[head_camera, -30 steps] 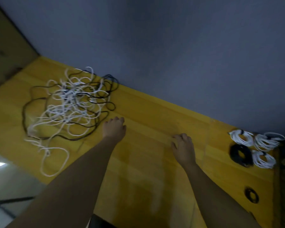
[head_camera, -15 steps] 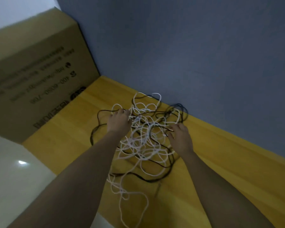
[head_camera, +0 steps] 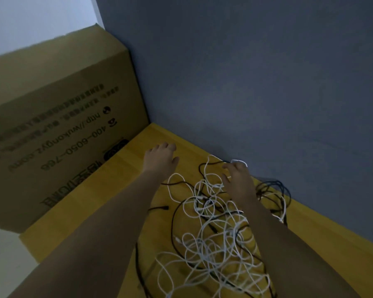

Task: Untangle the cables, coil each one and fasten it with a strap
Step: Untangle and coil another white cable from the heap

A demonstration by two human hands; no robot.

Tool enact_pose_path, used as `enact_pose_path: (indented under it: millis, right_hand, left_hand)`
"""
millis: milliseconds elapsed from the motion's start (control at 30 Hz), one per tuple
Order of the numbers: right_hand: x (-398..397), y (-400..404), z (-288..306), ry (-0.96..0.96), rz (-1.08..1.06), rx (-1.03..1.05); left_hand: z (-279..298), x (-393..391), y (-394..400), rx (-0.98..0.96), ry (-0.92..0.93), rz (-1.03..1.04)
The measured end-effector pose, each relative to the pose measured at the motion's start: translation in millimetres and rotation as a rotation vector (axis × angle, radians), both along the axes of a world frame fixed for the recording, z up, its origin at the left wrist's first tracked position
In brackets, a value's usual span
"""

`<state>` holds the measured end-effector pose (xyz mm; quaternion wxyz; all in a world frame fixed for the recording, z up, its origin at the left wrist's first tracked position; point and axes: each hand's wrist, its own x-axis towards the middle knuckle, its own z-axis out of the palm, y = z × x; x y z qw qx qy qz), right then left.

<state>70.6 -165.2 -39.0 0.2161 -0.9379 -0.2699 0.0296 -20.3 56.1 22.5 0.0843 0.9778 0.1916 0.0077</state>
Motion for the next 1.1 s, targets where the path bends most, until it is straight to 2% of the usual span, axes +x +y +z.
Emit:
enact_pose_path:
  millis: [167, 233, 300, 333, 433, 567, 667, 767, 933, 1033, 1100]
  right_hand:
    - [12, 54, -18, 0.116, -0.165, -0.061]
    - [20, 77, -32, 0.300, -0.301, -0.117]
    - [23, 99, -45, 0.540, -0.408, -0.017]
    - [20, 110, -48, 0.582, -0.431, 0.075]
    - [-5, 140, -37, 0.438, -0.321, 0.248]
    - [-46, 162, 8, 0.298, -0.120, 0.468]
    - [-62, 150, 36, 0.190, -0.202, 0.586]
    - [-62, 126, 80, 0.078, -0.352, 0.640]
    - [-55, 93, 180, -0.106, -0.430, 0.730]
    - [-57, 84, 249, -0.246, -0.452, 0.851]
    - [-64, 80, 295, -0.267, -0.471, 0.964]
  left_hand:
    - [-23, 19, 48, -0.050, 0.000, -0.067]
    - [-32, 26, 70, -0.049, 0.012, -0.106]
    - [-38, 33, 89, -0.067, 0.030, -0.159]
    - [-40, 35, 96, -0.075, 0.037, -0.195]
    - [-39, 41, 112, -0.200, 0.051, -0.339]
    - [-29, 44, 113, -0.395, 0.043, -0.614]
    - [-17, 39, 105, -0.391, 0.026, -0.654]
    - [8, 35, 103, -0.557, -0.022, -0.543]
    - [105, 45, 81, -0.784, -0.246, -0.514]
    - [180, 46, 60, -0.798, -0.423, -0.530]
    - [231, 40, 46, -0.791, -0.540, -0.556]
